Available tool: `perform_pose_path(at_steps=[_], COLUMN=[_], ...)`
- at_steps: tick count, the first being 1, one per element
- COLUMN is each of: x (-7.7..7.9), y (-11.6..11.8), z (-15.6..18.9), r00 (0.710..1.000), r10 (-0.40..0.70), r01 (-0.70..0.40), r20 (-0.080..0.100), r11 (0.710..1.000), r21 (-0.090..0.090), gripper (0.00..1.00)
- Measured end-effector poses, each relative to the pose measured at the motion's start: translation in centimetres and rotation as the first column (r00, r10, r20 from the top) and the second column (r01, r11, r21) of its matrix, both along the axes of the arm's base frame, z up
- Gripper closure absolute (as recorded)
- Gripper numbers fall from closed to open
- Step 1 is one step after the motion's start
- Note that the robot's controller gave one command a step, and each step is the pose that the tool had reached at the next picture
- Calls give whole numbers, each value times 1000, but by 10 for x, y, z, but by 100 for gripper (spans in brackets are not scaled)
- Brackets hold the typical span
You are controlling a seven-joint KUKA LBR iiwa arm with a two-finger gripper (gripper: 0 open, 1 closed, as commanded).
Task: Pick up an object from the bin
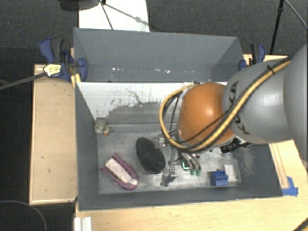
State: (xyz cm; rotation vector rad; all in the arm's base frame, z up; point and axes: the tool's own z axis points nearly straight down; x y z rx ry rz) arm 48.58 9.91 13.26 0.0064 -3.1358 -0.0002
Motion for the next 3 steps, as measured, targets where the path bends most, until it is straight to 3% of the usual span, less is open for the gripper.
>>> perform_pose_path(at_steps=[1,2,3], x=[27,26,37], y=[29,28,37], z=[-61,-61,93], r00=[981,982,981], r10=[192,187,191], r01=[-192,-187,-191], r20=[11,7,16], r11=[981,982,982], r21=[1,1,1], gripper=[0,100,100])
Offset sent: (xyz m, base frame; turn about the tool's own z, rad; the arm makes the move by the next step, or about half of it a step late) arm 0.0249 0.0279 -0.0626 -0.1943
